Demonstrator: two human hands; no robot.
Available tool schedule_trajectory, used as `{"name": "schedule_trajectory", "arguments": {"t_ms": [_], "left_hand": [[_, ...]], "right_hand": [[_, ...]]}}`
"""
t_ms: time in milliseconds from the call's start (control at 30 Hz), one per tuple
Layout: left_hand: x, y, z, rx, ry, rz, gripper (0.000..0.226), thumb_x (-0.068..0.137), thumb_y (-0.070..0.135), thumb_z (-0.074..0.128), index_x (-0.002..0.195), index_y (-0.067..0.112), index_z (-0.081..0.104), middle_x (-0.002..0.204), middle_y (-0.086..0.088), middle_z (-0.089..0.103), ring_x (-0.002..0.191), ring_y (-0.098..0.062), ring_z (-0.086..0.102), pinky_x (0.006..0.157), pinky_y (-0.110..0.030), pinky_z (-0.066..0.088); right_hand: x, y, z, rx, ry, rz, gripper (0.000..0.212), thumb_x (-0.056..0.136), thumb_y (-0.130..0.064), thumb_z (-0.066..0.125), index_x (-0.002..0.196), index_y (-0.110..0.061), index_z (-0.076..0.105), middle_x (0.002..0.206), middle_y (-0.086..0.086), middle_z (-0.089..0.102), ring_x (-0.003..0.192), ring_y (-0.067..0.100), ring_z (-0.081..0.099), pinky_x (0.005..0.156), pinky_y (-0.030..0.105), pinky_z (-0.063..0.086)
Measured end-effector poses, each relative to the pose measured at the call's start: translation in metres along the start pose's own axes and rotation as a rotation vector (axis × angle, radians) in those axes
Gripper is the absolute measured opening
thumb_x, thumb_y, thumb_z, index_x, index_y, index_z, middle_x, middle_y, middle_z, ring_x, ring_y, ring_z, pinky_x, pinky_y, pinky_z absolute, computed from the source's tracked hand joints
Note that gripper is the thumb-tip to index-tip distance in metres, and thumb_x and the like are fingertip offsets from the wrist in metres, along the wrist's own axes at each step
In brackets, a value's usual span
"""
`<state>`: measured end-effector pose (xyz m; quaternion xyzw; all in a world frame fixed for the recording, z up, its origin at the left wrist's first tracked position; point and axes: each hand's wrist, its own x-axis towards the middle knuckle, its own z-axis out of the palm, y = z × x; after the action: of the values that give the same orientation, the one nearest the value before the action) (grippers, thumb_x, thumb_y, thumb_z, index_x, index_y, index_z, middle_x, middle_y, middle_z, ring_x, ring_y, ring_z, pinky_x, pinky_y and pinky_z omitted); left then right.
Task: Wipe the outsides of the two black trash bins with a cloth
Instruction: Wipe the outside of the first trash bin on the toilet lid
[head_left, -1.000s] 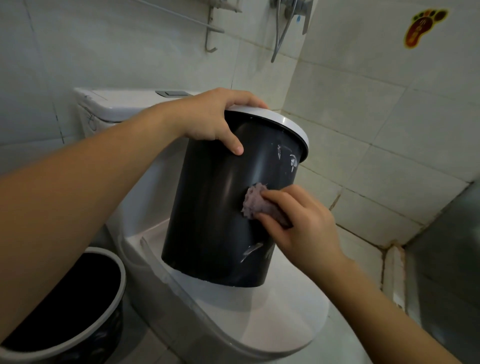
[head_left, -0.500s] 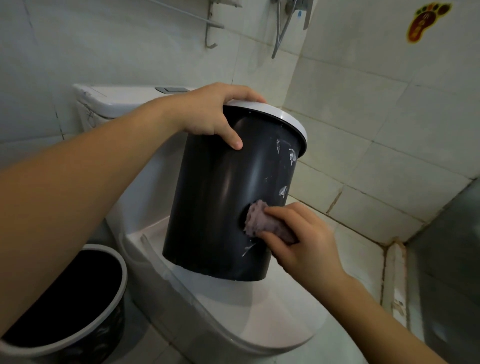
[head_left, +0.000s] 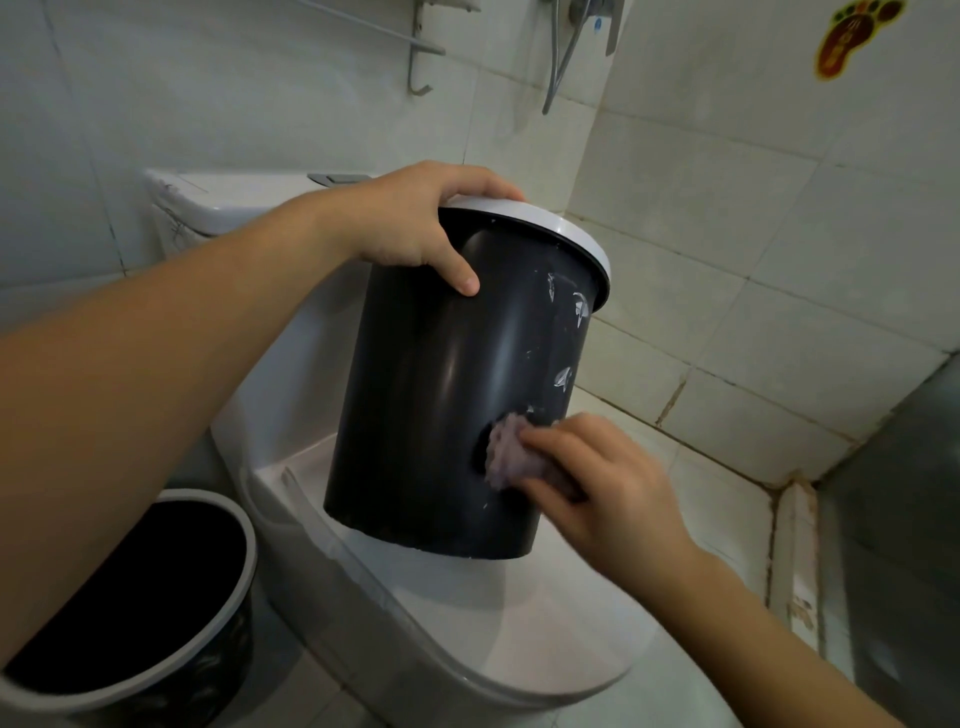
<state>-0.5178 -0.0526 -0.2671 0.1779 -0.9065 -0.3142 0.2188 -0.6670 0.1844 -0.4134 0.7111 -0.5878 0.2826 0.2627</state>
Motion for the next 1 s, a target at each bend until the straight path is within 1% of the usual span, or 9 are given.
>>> {"name": "schedule_trajectory", "arguments": {"t_ms": [100,233,300,367,467,667,800,933,1000], "left_hand": [[0.0,0.0,0.0,-0.004,0.002,0.007,0.079,0.064,0.002,0.088,0.118,0.05,0.056,0.123,0.016,0.062,0.117,-0.011,0.059,0.101,-0.028,0.046],[-0.002,0.0,-0.002,-0.015,-0.004,0.002,0.078,0.064,0.003,0.088,0.114,0.054,0.056,0.121,0.019,0.062,0.116,-0.01,0.059,0.097,-0.028,0.048],[-0.003,0.0,-0.002,-0.024,-0.005,0.004,0.077,0.065,0.002,0.087,0.112,0.055,0.056,0.12,0.021,0.061,0.114,-0.008,0.059,0.094,-0.024,0.048],[-0.003,0.0,-0.001,-0.031,-0.008,0.008,0.078,0.064,0.001,0.087,0.114,0.052,0.057,0.121,0.019,0.062,0.114,-0.009,0.06,0.096,-0.025,0.048],[-0.004,-0.001,-0.001,-0.06,0.005,-0.001,0.079,0.062,-0.001,0.087,0.114,0.051,0.059,0.122,0.014,0.064,0.116,-0.013,0.061,0.1,-0.032,0.05],[-0.005,-0.007,-0.001,-0.189,0.063,-0.021,0.077,0.058,-0.01,0.084,0.107,0.047,0.065,0.12,0.006,0.068,0.112,-0.017,0.064,0.098,-0.036,0.054],[-0.002,-0.014,-0.001,-0.221,0.075,-0.053,0.077,0.057,-0.009,0.085,0.106,0.047,0.067,0.122,0.004,0.068,0.113,-0.019,0.064,0.098,-0.041,0.055],[0.001,-0.01,-0.004,-0.114,0.064,-0.073,0.074,0.058,-0.002,0.088,0.108,0.048,0.064,0.121,0.002,0.065,0.112,-0.022,0.063,0.096,-0.042,0.054],[0.004,-0.002,-0.003,-0.017,0.065,-0.076,0.07,0.06,0.001,0.087,0.111,0.041,0.06,0.115,0.004,0.062,0.106,-0.02,0.062,0.092,-0.04,0.055]], "right_hand": [[0.005,0.003,0.003,-0.01,0.05,0.087,0.033,0.093,-0.038,0.063,0.113,-0.013,0.071,0.098,0.001,0.065,0.087,0.014,0.058,0.078,0.015,0.042],[-0.017,-0.007,0.005,0.044,-0.075,-0.067,0.027,0.094,-0.034,0.067,0.113,-0.014,0.07,0.097,0.002,0.063,0.083,0.014,0.057,0.068,0.022,0.051],[-0.026,-0.012,0.007,0.047,-0.121,-0.136,0.025,0.095,-0.033,0.068,0.111,-0.015,0.072,0.096,0.001,0.063,0.08,0.014,0.057,0.064,0.023,0.051],[-0.029,-0.015,0.009,0.056,-0.13,-0.155,0.024,0.096,-0.034,0.067,0.11,-0.016,0.072,0.095,0.001,0.064,0.08,0.013,0.056,0.063,0.023,0.05],[-0.028,-0.014,0.011,0.067,-0.113,-0.127,0.026,0.096,-0.036,0.066,0.112,-0.017,0.071,0.096,0.0,0.064,0.082,0.014,0.057,0.064,0.023,0.049],[-0.025,-0.014,0.014,0.115,-0.074,-0.022,0.032,0.096,-0.04,0.061,0.115,-0.015,0.07,0.101,-0.001,0.065,0.087,0.013,0.059,0.07,0.024,0.053],[-0.022,-0.012,0.012,0.162,-0.05,0.015,0.035,0.095,-0.041,0.064,0.115,-0.013,0.069,0.101,0.0,0.066,0.087,0.014,0.061,0.073,0.023,0.053],[-0.023,-0.01,0.011,0.195,-0.044,0.057,0.038,0.095,-0.044,0.062,0.115,-0.012,0.069,0.101,-0.001,0.066,0.088,0.013,0.061,0.075,0.02,0.052],[-0.024,-0.01,0.011,0.193,-0.042,0.063,0.037,0.093,-0.042,0.065,0.114,-0.013,0.069,0.101,-0.001,0.066,0.087,0.014,0.061,0.076,0.02,0.052]]}}
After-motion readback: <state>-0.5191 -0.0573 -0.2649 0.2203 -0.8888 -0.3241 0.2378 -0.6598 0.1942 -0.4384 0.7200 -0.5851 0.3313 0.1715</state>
